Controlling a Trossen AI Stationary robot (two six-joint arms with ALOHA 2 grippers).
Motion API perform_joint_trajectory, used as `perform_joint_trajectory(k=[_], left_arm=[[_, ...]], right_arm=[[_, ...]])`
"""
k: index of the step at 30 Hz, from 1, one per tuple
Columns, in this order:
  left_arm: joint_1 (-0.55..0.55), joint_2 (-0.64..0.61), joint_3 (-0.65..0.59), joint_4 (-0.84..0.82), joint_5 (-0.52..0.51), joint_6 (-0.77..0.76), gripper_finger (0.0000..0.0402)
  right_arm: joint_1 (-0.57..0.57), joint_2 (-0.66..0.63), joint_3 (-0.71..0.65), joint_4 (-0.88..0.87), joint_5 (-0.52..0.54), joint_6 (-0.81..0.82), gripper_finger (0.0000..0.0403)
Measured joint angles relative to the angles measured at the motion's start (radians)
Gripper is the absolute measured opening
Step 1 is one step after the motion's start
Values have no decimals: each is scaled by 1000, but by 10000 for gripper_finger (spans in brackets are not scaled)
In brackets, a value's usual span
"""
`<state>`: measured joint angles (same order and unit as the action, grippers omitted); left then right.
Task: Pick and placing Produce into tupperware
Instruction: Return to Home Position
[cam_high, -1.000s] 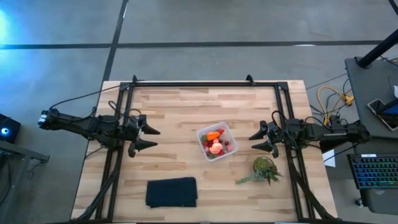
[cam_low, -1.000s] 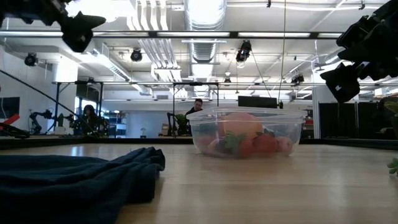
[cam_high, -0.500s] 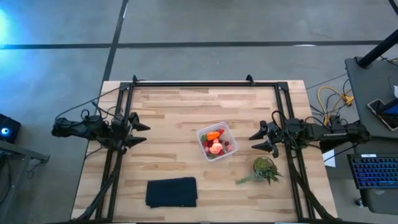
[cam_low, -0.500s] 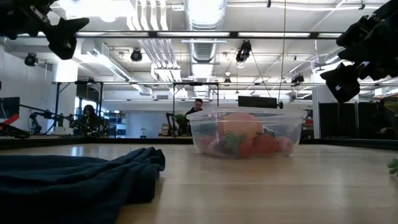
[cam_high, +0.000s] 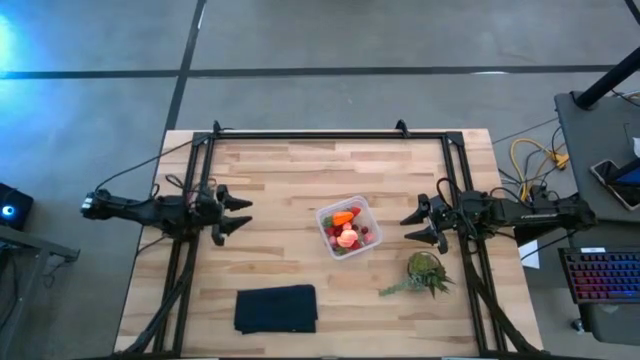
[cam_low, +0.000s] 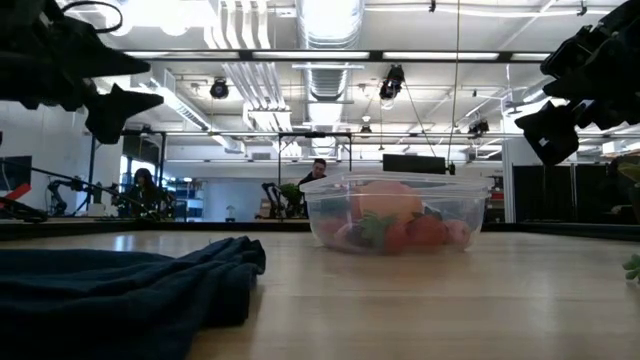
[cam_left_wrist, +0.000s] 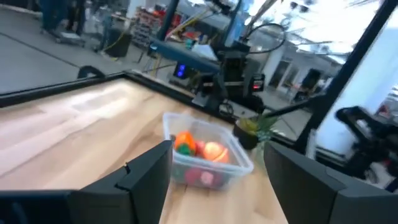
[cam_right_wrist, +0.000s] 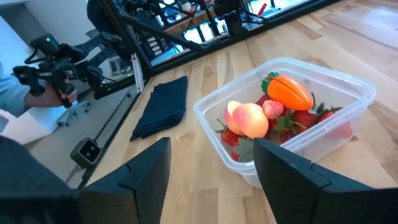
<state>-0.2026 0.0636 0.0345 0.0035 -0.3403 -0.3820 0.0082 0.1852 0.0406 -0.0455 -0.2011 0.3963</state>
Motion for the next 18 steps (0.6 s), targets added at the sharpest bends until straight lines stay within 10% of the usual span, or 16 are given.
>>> perform_joint_trajectory(k=[18], left_arm=[[0, 153, -8, 16, -40, 1, 240]], right_arm=[[0, 6, 0, -2, 0, 0, 219]])
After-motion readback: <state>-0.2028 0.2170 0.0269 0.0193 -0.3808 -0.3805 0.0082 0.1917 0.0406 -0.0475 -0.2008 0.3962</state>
